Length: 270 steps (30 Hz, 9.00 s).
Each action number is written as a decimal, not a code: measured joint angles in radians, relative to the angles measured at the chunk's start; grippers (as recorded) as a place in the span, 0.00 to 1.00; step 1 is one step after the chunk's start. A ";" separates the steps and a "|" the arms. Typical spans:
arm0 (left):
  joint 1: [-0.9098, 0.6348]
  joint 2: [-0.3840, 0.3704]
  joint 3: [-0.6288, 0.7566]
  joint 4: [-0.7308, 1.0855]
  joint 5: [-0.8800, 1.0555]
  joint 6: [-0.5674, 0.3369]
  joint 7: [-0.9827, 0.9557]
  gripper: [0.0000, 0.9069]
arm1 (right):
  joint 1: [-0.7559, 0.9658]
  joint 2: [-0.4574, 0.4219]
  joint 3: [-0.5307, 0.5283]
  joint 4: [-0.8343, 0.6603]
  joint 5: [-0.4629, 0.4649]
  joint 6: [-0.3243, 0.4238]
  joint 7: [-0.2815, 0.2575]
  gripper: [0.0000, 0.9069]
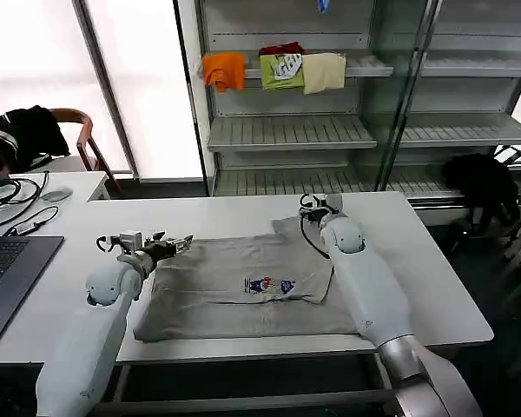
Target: Fold and organize the clothes.
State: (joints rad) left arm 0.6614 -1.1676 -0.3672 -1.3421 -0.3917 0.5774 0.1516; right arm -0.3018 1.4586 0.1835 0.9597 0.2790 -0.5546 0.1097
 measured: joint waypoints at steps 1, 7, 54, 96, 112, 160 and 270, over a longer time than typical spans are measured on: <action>-0.002 -0.002 0.000 0.008 0.003 0.000 0.000 1.00 | 0.004 0.004 0.003 -0.009 -0.004 0.003 0.000 1.00; -0.018 -0.014 0.005 0.045 0.016 0.000 0.001 1.00 | 0.015 0.020 0.012 -0.058 -0.014 0.018 -0.006 1.00; 0.039 -0.019 -0.008 0.005 0.015 -0.007 -0.023 0.01 | -0.102 -0.010 0.041 0.039 0.050 -0.006 0.022 0.00; 0.279 0.063 -0.068 -0.407 -0.002 -0.027 -0.021 0.01 | -0.452 -0.171 0.101 0.755 0.149 -0.024 0.093 0.00; 0.413 0.069 -0.103 -0.473 0.035 -0.041 -0.015 0.01 | -0.663 -0.205 0.140 0.854 0.144 -0.008 0.110 0.00; 0.540 -0.029 -0.210 -0.605 0.056 -0.003 -0.083 1.00 | -0.871 -0.264 0.230 1.086 0.152 -0.002 0.114 1.00; 0.318 0.050 0.220 -0.593 0.088 0.000 -0.106 1.00 | -1.035 -0.203 0.390 1.216 0.076 -0.011 0.130 1.00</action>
State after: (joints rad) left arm 0.9793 -1.1180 -0.1475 -1.9355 -0.3042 0.5778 0.0452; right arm -1.3366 1.2557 0.5733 2.1761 0.3553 -0.5656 0.2395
